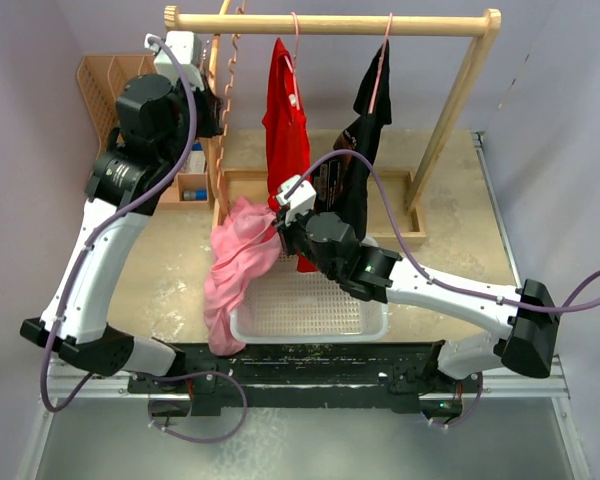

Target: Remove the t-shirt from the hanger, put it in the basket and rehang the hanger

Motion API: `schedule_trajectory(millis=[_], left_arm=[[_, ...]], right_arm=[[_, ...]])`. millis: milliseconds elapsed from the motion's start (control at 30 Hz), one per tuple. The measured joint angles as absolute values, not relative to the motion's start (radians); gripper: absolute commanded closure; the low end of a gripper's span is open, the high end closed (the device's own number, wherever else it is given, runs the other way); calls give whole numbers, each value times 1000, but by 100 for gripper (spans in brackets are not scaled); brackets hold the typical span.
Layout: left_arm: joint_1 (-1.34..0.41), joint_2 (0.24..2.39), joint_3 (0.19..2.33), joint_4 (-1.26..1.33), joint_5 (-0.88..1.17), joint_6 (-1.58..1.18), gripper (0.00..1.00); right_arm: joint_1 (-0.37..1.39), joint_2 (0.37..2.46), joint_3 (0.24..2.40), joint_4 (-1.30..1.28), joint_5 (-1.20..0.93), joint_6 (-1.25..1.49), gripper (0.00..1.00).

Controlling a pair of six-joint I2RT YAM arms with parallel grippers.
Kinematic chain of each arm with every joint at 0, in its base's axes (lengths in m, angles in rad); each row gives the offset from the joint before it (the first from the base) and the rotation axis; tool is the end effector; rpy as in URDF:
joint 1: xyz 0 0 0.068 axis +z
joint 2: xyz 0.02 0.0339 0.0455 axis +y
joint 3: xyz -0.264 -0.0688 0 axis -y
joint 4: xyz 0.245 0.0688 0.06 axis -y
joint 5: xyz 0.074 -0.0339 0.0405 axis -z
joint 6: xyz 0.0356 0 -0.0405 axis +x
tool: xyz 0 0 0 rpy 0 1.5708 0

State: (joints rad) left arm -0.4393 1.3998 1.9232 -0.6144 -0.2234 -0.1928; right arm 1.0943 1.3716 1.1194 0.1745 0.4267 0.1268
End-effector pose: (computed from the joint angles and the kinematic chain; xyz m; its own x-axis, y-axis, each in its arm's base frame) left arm 0.2437 -0.1058 0.5382 -0.1219 -0.1492 -0.9813 0.1953 0.9657 -0.1711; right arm 0.1626 0.2830 0.3610 -0.1137 0.0307 -0.9930 -0.6102 0.7866 0.0942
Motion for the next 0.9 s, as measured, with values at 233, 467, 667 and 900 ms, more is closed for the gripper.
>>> schedule_trajectory(millis=[233, 467, 667, 900], left_arm=[[-439, 1512, 2058, -621, -256, -179, 100], [-436, 1603, 2166, -614, -279, -172, 100], [-415, 1628, 2188, -587, -285, -191, 100], [-361, 1636, 2176, -560, -291, -252, 100]], right_arm=[[1094, 1371, 1104, 188, 424, 131, 100], [1095, 1371, 1087, 195, 415, 139, 100], [1095, 1371, 1076, 204, 400, 151, 100], [1095, 1370, 1071, 207, 397, 159, 100]])
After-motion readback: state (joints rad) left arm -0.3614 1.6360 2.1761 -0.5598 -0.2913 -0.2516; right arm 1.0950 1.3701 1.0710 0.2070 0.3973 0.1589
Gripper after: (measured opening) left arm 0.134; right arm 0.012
